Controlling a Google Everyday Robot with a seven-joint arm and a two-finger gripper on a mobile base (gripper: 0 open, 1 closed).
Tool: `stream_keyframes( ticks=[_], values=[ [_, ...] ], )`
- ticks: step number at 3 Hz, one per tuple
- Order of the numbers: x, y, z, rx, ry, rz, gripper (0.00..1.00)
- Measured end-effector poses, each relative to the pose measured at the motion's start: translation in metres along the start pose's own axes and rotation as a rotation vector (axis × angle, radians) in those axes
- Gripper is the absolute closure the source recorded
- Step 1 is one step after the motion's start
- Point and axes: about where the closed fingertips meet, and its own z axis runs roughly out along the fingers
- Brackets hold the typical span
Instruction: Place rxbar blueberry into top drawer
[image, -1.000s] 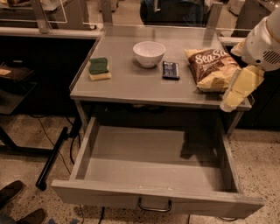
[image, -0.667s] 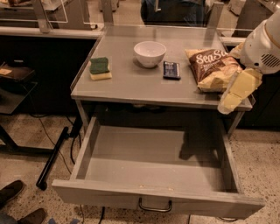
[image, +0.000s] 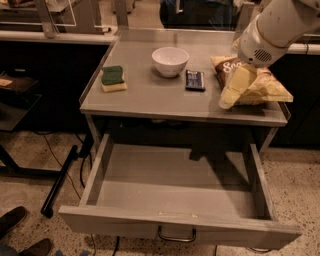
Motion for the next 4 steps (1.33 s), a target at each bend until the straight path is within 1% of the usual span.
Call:
stream_keyframes(
  ticks=[1,2,3,4],
  values=[
    [-0.033,-0.027,0.021,-0.003,-0.012,-0.069,0.00],
    [-0.035,-0.027,0.026,-0.011,-0.015,-0.074,0.00],
    [-0.046,-0.045,0.044,-0.004,-0.046,-0.076,0.00],
    [-0.066,-0.086,0.078,0.009,-0.103,-0.091,0.00]
  ],
)
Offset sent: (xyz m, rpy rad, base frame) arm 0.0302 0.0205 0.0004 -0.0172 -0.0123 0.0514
